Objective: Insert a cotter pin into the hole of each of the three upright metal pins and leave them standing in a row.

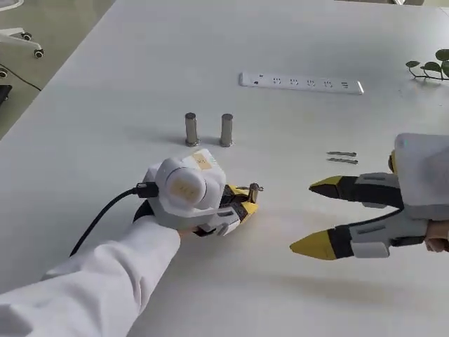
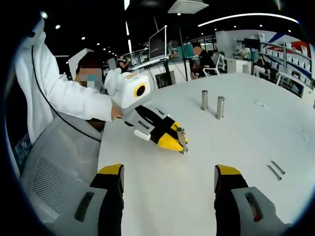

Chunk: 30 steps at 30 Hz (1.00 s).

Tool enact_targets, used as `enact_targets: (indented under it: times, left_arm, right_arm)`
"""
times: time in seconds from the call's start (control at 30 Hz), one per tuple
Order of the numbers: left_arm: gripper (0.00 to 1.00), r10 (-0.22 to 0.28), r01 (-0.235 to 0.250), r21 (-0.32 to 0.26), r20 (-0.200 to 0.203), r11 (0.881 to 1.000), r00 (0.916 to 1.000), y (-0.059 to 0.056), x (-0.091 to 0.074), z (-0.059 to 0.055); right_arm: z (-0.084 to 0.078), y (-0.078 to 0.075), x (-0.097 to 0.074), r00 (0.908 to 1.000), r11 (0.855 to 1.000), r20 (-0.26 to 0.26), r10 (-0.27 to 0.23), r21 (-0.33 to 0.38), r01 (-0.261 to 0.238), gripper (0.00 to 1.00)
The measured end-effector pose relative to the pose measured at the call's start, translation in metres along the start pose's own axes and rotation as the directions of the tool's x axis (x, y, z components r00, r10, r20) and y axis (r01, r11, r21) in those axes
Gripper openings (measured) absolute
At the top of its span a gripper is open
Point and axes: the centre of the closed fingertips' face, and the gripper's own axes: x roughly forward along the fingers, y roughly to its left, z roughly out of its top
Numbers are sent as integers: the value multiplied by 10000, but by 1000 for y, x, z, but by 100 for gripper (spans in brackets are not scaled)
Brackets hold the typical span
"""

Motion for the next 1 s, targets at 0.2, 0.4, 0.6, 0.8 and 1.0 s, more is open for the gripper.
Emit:
enact_targets:
  times: [0.2, 0.4, 0.6, 0.8, 1.0]
  left_arm:
    - [7, 17, -17, -4, 118, 10000, 9999, 0, 0, 3]
    - [6, 102, -96, -160, 415, 9998, 9991, 9, 1, 12]
    - [6, 204, -189, -267, 569, 9995, 9982, 17, 4, 20]
    - [6, 504, -472, -467, 717, 9978, 9961, 29, 11, 29]
    - [6, 540, -509, -502, 620, 9974, 9966, 33, 18, 29]
  right_arm:
    - [-4, 10, -3, 9997, 9986, 253, -7, 530, -7, 88]
    - [-5, 4, -9, 9969, 9953, 465, -638, 761, 601, 92]
    - [-4, 6, -16, 9948, 9935, 612, -810, 849, 757, 91]
    - [-5, 6, -20, 9928, 9916, 706, -963, 932, 896, 90]
    - [-6, 6, -24, 9918, 9899, 711, -1063, 1017, 988, 89]
